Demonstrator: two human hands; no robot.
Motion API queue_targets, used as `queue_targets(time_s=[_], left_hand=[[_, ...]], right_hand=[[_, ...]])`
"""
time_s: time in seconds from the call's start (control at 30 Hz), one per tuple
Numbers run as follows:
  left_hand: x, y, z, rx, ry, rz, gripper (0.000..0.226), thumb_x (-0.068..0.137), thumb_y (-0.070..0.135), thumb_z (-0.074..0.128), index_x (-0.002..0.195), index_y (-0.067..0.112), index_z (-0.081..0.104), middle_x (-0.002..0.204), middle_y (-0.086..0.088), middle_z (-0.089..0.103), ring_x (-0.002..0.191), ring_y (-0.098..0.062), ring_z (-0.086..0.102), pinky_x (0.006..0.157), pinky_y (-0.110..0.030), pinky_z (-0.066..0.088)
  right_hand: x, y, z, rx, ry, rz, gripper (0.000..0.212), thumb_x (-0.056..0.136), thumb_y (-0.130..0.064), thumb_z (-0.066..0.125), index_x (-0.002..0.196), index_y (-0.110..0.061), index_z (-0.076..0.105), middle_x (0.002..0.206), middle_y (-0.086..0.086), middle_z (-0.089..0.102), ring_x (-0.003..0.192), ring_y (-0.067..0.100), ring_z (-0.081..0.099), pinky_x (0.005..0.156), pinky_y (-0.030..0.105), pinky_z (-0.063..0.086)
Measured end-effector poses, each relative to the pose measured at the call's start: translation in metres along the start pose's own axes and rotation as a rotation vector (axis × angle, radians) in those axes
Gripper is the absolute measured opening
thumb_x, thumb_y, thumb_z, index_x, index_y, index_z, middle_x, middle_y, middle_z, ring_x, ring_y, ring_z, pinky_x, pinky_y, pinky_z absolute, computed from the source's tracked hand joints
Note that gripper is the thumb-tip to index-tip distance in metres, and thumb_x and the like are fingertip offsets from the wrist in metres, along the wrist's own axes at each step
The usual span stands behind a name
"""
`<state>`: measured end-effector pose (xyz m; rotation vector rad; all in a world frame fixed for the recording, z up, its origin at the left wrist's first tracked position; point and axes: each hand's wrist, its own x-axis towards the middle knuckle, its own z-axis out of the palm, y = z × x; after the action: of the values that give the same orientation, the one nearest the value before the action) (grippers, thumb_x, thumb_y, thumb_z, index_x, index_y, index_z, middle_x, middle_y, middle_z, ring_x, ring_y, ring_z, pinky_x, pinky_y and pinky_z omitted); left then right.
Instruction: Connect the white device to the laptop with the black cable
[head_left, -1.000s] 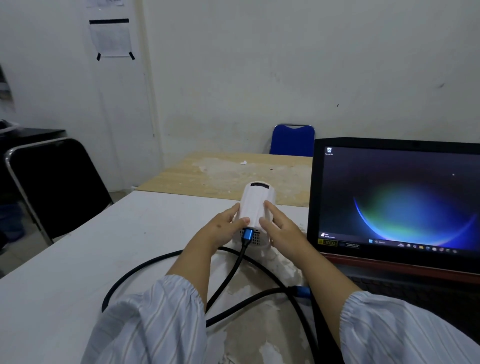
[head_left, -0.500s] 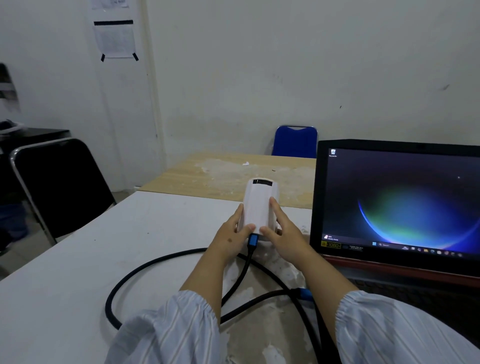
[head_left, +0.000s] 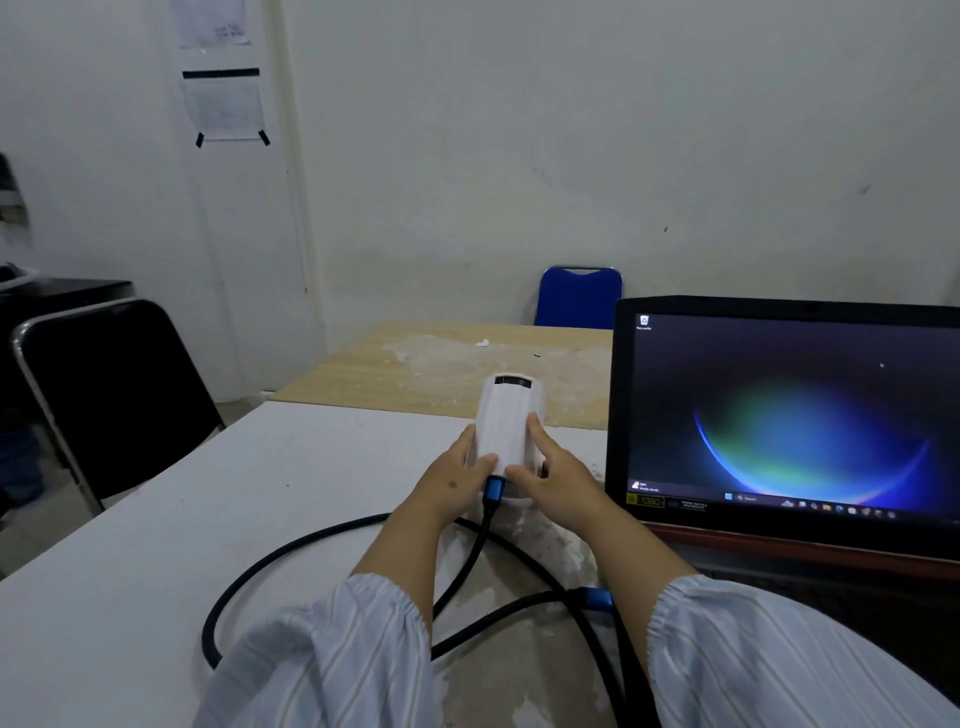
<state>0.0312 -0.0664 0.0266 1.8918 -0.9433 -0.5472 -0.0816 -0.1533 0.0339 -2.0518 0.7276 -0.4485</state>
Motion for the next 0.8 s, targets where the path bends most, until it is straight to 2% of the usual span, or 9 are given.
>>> queue_targets(time_s=[0.23,0.47,0.67,0.8], left_hand=[[0.011,0.003,-0.002,0.153,-0.03,-0.036,0.061,0.097,0.04,0.032,0.151,0.021,0.01,0.156,-0.01,0.029,0.14,-0.03,0.034,0.113,-0.041,0.031],[0.023,0.001,0.007,0.194,-0.023,-0.035,0.062,0.097,0.042,0.029,0.151,0.021,0.008,0.155,-0.012,0.032,0.137,-0.031,0.038,0.109,-0.04,0.034],[0.028,-0.002,0.011,0.19,-0.026,-0.037,0.063,0.097,0.044,0.027,0.151,0.022,0.003,0.154,-0.012,0.033,0.135,-0.032,0.039,0.112,-0.045,0.033],[0.027,-0.002,0.01,0.217,-0.043,-0.044,0.063,0.096,0.046,0.028,0.151,0.024,0.007,0.151,-0.013,0.037,0.131,-0.032,0.044,0.11,-0.047,0.037]], right_hand=[[0.003,-0.009,-0.003,-0.042,0.007,0.004,0.075,0.095,-0.029,0.049,0.152,-0.018,0.002,0.158,0.01,0.023,0.14,0.03,0.033,0.111,0.04,0.035],[0.012,-0.005,-0.008,-0.09,-0.016,0.024,0.075,0.096,-0.031,0.045,0.152,-0.019,-0.004,0.158,0.012,0.024,0.139,0.03,0.036,0.108,0.039,0.038],[0.016,-0.001,-0.007,-0.057,-0.024,0.022,0.075,0.097,-0.03,0.043,0.152,-0.018,-0.007,0.16,0.01,0.018,0.142,0.029,0.031,0.111,0.039,0.034],[0.014,-0.002,-0.005,-0.078,-0.042,0.05,0.075,0.098,-0.029,0.042,0.152,-0.018,-0.009,0.159,0.012,0.021,0.141,0.03,0.032,0.111,0.038,0.032]])
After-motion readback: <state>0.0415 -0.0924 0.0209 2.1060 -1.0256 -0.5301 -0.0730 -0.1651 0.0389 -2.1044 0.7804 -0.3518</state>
